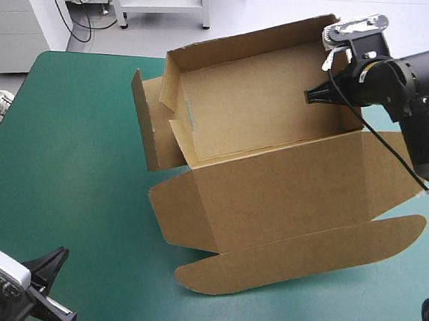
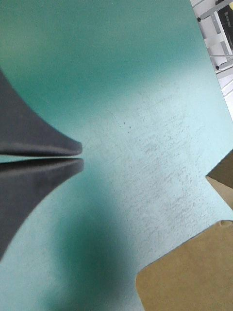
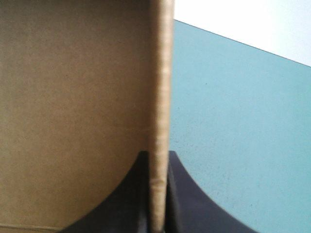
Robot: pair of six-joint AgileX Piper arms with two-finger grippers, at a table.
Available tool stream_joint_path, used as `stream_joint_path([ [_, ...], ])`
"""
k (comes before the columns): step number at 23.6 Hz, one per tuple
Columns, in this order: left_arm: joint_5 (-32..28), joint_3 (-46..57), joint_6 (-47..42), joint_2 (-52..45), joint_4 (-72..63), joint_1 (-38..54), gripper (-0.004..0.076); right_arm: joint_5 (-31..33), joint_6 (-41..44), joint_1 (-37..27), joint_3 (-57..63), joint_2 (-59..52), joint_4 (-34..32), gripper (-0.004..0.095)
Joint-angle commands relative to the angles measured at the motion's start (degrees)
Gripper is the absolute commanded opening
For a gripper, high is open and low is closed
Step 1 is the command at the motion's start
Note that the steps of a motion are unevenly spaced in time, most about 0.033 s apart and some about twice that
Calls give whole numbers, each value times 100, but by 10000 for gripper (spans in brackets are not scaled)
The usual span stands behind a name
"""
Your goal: Fold the box
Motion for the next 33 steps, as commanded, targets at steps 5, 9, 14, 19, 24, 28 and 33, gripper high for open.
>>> stream_joint_path([
  [5, -461, -121, 379, 89, -679, -10, 85, -320, 47, -14, -68, -585, -64, -22],
  [9, -682, -121, 504, 89, -1123, -10, 300, -320, 47, -14, 108, -655, -52, -22],
  [14, -1285, -121, 434, 89, -1996, -10, 477, -320, 47, -14, 552, -698, -104, -22],
  [19, -2739, -135, 302, 373, -1869, -10, 379, -320, 47, -14, 562, -748, -113, -22],
  [24, -2766, -708, 116, 2191, -1734, -10, 379, -320, 10, -14, 562, -862, -113, -22],
  [28, -2516, -1628, -369, 3706, -1469, -10, 379, -320, -11, -14, 562, -965, -113, -22],
  [33, -1560, -2896, -890, 5091, -540, 0, 379, -320, -11, -14, 562, -1027, -113, -22],
])
